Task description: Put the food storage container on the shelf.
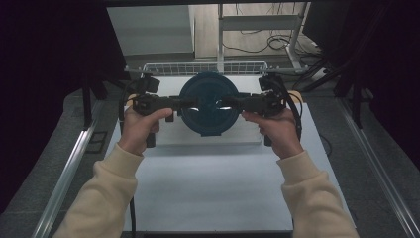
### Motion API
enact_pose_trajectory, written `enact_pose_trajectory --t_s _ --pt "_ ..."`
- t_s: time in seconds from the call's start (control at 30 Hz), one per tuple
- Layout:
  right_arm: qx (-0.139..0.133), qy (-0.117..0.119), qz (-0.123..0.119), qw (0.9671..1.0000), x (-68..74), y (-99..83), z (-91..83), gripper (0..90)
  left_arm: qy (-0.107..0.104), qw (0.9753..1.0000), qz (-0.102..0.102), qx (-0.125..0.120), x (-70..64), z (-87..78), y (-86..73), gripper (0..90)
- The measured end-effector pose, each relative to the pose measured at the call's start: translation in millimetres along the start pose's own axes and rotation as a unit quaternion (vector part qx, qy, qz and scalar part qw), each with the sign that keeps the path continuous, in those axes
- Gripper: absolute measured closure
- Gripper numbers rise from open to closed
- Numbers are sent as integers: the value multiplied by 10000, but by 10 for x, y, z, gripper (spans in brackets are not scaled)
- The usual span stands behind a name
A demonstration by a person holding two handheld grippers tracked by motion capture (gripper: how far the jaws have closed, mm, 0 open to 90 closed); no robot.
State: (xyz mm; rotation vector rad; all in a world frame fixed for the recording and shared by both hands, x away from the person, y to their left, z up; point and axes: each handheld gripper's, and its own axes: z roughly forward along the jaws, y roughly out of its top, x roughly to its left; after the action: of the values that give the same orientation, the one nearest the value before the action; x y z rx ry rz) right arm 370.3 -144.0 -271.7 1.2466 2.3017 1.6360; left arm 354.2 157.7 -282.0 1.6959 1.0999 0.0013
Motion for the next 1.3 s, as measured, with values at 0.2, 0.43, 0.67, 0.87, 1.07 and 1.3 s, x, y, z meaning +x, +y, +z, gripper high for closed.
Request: enact_pose_trajectory --t_s 0.2,0.43,0.67,0.87,1.07,1.3 --pt "17 13 94 10000 -111 193 88 363 -10 9999 -124 43 107 76 229 343" --pt "116 -16 253 9996 -384 440 291 363 -31 9992 -371 165 387 298 487 342" --pt "302 43 453 9985 -601 474 518 363 -26 9982 -548 258 625 423 515 342" --pt "435 50 616 9971 -683 481 644 363 37 9975 -633 303 735 482 538 335" --pt "334 74 859 9957 -756 497 738 363 -56 9948 -998 204 872 527 572 339" --pt "397 141 1779 9831 -1000 507 896 358 -195 9861 -1630 238 1076 689 569 329"
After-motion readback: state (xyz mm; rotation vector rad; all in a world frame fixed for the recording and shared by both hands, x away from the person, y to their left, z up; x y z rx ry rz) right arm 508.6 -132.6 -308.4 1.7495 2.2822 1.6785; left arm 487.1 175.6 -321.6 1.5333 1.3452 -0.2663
